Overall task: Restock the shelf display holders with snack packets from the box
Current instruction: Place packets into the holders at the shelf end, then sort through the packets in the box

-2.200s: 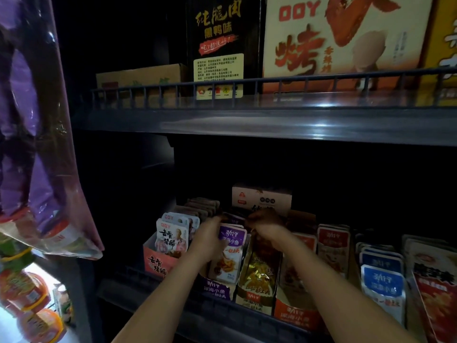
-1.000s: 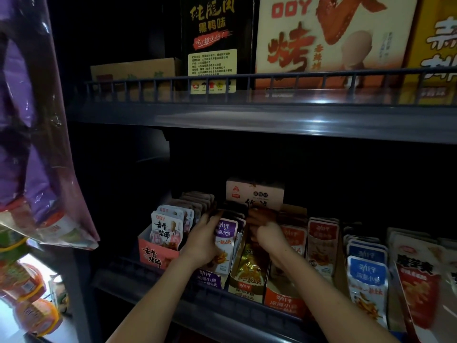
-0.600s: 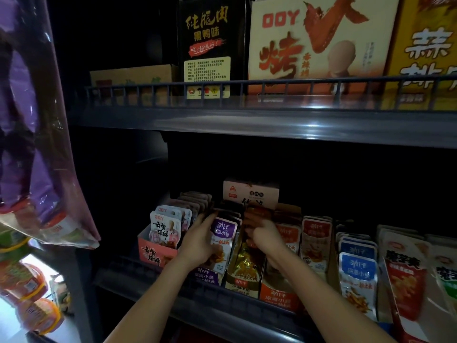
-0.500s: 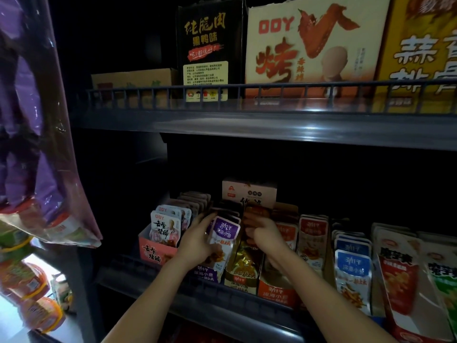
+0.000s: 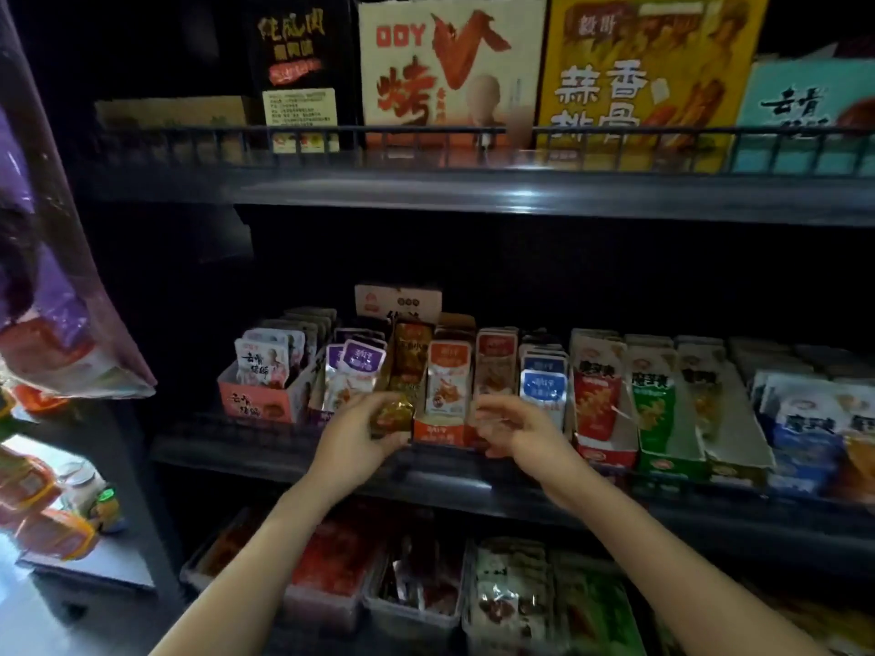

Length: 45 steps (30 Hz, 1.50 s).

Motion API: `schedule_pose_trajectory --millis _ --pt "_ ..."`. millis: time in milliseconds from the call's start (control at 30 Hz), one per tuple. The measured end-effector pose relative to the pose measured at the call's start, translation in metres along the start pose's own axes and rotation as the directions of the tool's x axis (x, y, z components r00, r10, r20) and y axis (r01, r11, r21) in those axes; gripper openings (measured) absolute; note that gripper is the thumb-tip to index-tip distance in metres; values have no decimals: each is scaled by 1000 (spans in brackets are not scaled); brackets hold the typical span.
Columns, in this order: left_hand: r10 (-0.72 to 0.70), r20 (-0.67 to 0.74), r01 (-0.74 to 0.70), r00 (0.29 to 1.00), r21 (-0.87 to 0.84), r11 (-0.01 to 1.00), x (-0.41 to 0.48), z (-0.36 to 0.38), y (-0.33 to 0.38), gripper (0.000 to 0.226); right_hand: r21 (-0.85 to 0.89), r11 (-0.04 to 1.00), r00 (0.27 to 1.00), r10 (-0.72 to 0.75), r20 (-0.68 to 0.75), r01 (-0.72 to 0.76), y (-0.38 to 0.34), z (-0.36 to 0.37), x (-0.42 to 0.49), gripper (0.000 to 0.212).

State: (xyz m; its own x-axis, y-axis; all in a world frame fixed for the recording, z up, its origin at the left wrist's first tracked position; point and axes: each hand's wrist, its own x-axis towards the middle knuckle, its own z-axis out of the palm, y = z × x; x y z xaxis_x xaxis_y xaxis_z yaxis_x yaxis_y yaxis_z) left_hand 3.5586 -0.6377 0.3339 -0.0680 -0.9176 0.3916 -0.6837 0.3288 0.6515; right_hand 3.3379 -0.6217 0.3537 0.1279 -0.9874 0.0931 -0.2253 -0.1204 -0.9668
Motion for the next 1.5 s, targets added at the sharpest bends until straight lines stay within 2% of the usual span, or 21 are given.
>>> schedule_pose_trajectory --millis 233,333,533,767,833,900,967,1133,1333,1433,1500 --pt "64 154 -50 986 -97 994 -77 69 52 41 -33 990 989 137 -53 -139 49 -68 -112 29" --pt "64 289 -29 955 -125 992 -122 117 70 41 -64 971 971 224 -87 -229 89 -100 -168 29" --pt "-9 502 48 865 -65 997 -217 214 60 37 -74 885 872 434 -227 -460 201 -146 -268 29" --pt "-200 533 155 822 127 980 -310 288 15 32 -1 726 686 649 -328 -688 333 -146 -344 22" --pt "-222 516 148 827 181 972 -322 300 3 30 -10 691 654 680 -331 -723 360 -137 -352 21" --pt "-225 491 133 841 216 967 -325 309 -9 30 -70 655 639 701 -315 -753 384 -128 -352 31" --pt "-210 475 113 855 226 968 -325 319 -21 30 -164 633 649 696 -308 -757 404 -123 -345 36" --pt "-133 478 -5 868 277 961 -319 343 -43 28 -531 544 742 606 -287 -650 453 -120 -322 47" --pt "-164 467 34 869 274 961 -327 361 -43 31 -758 438 803 566 -186 -483 502 -140 -296 52" --pt "-174 478 86 861 202 976 -329 369 -32 35 -830 375 773 626 -102 -413 518 -152 -284 58" --pt "-195 490 122 849 177 977 -330 373 -30 34 -910 288 761 647 -44 -298 522 -160 -281 62"
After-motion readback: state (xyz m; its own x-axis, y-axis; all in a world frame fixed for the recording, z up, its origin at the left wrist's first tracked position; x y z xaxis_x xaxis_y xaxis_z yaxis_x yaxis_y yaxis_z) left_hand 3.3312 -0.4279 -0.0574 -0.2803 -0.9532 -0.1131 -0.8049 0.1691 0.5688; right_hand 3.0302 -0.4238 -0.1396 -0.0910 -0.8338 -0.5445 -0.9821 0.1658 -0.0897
